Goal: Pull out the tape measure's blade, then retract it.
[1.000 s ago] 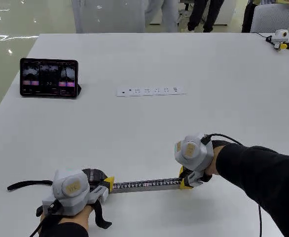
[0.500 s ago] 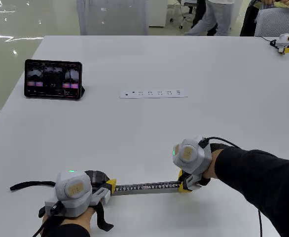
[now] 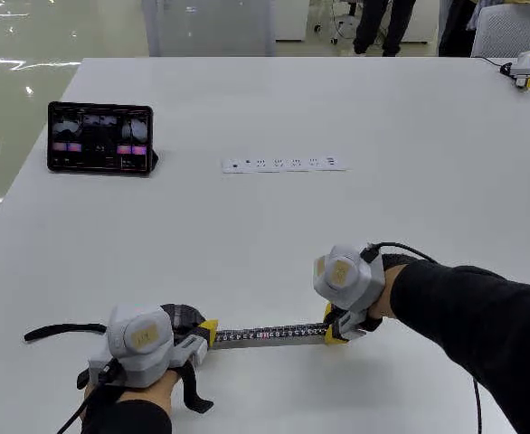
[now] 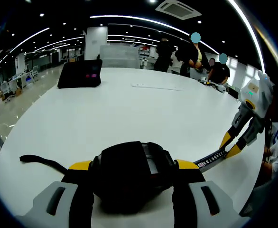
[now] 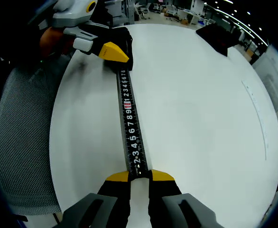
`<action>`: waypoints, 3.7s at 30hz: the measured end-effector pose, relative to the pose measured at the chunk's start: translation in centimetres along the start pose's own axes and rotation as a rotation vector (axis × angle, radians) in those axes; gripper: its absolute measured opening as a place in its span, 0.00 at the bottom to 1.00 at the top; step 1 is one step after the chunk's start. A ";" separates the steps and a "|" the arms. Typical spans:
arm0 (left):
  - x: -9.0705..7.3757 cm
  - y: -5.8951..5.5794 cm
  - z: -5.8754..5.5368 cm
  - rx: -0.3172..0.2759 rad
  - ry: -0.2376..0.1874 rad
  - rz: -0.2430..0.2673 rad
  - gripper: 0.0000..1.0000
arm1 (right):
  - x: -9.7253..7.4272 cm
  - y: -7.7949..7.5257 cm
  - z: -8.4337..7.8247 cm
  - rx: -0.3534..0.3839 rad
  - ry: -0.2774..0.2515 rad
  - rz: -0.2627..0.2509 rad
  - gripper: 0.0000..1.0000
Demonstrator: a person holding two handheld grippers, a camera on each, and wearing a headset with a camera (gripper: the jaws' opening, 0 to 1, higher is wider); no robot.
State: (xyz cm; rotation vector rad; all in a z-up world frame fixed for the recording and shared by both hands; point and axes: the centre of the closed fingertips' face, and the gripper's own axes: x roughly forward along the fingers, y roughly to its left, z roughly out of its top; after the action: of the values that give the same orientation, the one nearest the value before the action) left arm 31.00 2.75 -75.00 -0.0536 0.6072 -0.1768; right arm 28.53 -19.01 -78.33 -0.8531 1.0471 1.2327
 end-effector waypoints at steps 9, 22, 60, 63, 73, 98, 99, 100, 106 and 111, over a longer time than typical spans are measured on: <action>0.1 0.0 0.0 0.002 0.002 0.002 0.63 | 0.1 0.2 0.6 0.009 0.001 -0.003 0.10; 0.1 0.0 -0.1 0.002 0.014 0.002 0.63 | 0.4 0.3 2.0 0.005 -0.012 0.004 0.10; 0.0 -0.1 -0.3 0.002 0.042 0.002 0.63 | 1.5 0.5 4.5 -0.005 -0.014 0.013 0.10; 0.0 -0.1 -0.3 0.004 0.047 -0.001 0.63 | 1.4 0.5 4.6 -0.004 -0.015 0.010 0.10; 0.2 0.0 -0.1 0.000 0.040 -0.002 0.63 | 1.6 0.4 5.3 -0.001 -0.030 0.009 0.10; 0.2 0.0 -0.2 -0.002 0.046 -0.011 0.63 | 2.3 0.6 6.7 -0.001 -0.029 0.008 0.10; 0.2 0.0 -0.2 -0.002 0.046 -0.011 0.63 | 2.3 0.6 6.8 -0.001 -0.030 0.007 0.10; 0.2 0.0 -0.2 -0.002 0.046 -0.010 0.63 | 2.3 0.7 6.8 -0.001 -0.030 0.008 0.10; 0.2 0.0 -0.2 -0.003 0.044 -0.009 0.63 | 2.4 0.7 7.0 -0.001 -0.033 0.010 0.10; 0.2 0.0 -0.2 -0.003 0.040 -0.010 0.63 | 2.4 0.7 7.2 -0.005 -0.030 0.012 0.10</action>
State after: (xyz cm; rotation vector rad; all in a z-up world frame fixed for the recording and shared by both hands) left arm 31.06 2.75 -75.25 -0.0558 0.6474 -0.1868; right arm 29.02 -11.35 -78.32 -0.8304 1.0267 1.2555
